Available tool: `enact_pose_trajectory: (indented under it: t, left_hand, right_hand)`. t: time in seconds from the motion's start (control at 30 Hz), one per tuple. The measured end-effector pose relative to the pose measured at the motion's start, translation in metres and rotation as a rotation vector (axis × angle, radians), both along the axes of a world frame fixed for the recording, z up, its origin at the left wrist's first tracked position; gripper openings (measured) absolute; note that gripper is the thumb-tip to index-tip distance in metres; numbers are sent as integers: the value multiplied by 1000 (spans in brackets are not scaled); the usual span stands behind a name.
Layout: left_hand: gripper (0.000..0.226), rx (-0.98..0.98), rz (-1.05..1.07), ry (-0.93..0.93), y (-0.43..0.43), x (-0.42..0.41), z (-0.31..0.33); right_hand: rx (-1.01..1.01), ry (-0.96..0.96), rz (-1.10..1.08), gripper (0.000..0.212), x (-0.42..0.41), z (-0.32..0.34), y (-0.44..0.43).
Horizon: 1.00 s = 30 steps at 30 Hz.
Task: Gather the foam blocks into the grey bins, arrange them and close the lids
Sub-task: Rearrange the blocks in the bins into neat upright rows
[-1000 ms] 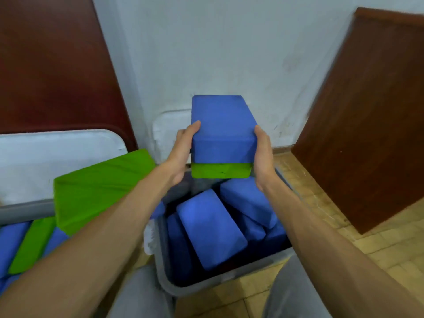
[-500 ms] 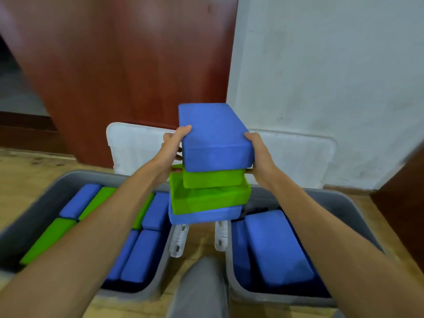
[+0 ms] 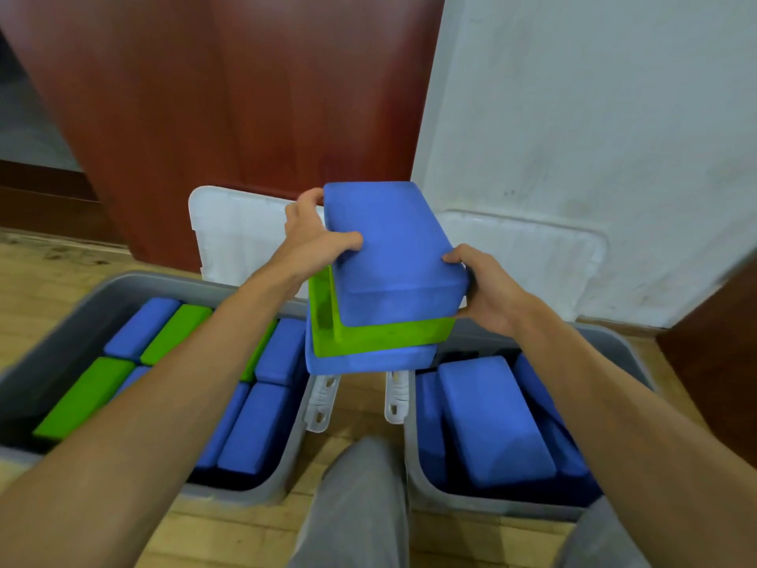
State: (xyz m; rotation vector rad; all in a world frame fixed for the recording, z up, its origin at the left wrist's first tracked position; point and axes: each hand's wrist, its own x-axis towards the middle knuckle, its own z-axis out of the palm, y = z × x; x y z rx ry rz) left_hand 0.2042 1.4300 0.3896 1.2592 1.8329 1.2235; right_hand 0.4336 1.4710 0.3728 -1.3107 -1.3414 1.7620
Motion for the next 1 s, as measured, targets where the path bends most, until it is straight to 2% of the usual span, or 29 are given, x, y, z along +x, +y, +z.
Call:
enact_pose_trajectory:
  t: [0.1,0.17,0.27,0.33,0.37,0.57,0.63,0.7,0.83,0.9,1.0]
  left_hand:
    - [63,137,-149,338,4,17,18]
    - [44,224,-231,449,7,36,28]
    - [26,275,-356,307,9,73,44]
    - [21,229,-452,131,6,103,45]
    - [21,210,-495,101,5,120,43]
    - [21,60,-687,228,7,202,-20]
    - [25,4,-734,314,8,222,-52]
    - [25,-69,-772,310,11,236,-87]
    - [26,-222,-779,286,18,258,-159]
    - [30,-321,-831,283,21,269,-189]
    - [44,-423,-944,385,26,283,-229]
  right_hand:
    - [37,1,-13,41,2,1,-3]
    - [66,-9,-25,39,5,2,-2]
    - [160,-91,-122,30,20,1,2]
    - [210,-148,-228,23,44,-4,2]
    - [222,-164,-271,23,59,-9,1]
    - [153,-499,-362,13,144,-66,-12]
    - [174,-672,-380,21,168,-88,-12]
    - [206,-833,-398,28,189,-104,-15]
    - [164,-922,-674,46,224,-135,-24]
    - [15,-947,-849,66,238,-148,-27]
    - [-324,-802,-1051,95,262,-166,-28]
